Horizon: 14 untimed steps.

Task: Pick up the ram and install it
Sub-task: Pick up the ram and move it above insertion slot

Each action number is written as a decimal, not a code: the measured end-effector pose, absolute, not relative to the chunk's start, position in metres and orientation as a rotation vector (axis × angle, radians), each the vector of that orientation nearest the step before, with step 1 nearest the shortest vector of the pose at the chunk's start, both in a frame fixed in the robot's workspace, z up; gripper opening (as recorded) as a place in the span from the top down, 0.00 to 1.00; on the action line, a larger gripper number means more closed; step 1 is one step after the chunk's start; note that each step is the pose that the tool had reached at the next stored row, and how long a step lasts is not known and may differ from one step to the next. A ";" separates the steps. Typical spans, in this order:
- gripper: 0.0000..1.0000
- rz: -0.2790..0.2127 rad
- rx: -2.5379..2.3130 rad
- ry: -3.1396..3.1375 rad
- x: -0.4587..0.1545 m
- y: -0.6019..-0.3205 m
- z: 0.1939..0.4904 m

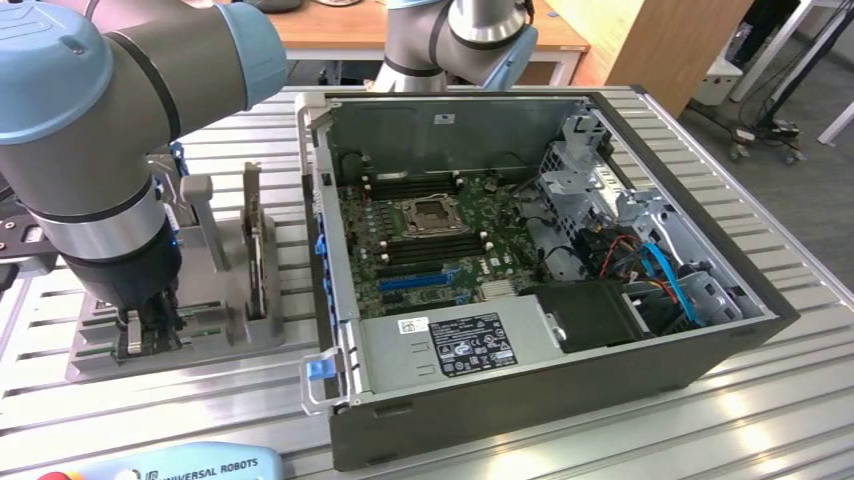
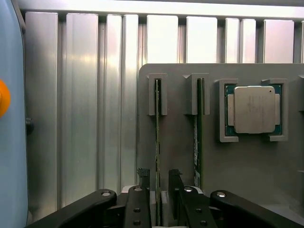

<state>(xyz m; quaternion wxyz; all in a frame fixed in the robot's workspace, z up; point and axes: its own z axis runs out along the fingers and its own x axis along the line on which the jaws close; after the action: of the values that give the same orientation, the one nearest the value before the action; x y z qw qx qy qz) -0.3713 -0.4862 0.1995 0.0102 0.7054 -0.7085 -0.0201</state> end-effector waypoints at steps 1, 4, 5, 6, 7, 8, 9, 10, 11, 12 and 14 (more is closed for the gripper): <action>0.65 -0.063 2.202 -2.211 -0.371 -0.486 0.199; 0.73 -0.063 2.202 -2.211 -0.371 -0.486 0.199; 0.73 -0.063 2.202 -2.211 -0.371 -0.486 0.199; 0.73 -0.063 2.202 -2.211 -0.371 -0.486 0.199; 0.73 -0.063 2.202 -2.211 -0.371 -0.486 0.199; 0.73 -0.063 2.202 -2.211 -0.371 -0.486 0.199; 0.73 -0.063 2.202 -2.211 -0.371 -0.486 0.199; 0.73 -0.063 2.202 -2.212 -0.371 -0.486 0.199; 0.73 -0.063 2.202 -2.212 -0.371 -0.486 0.199; 0.73 -0.063 2.202 -2.212 -0.371 -0.486 0.199; 0.73 -0.063 2.202 -2.211 -0.370 -0.486 0.199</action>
<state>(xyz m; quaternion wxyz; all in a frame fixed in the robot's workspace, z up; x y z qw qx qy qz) -0.3701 -0.4862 0.1994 0.0101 0.7054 -0.7085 -0.0201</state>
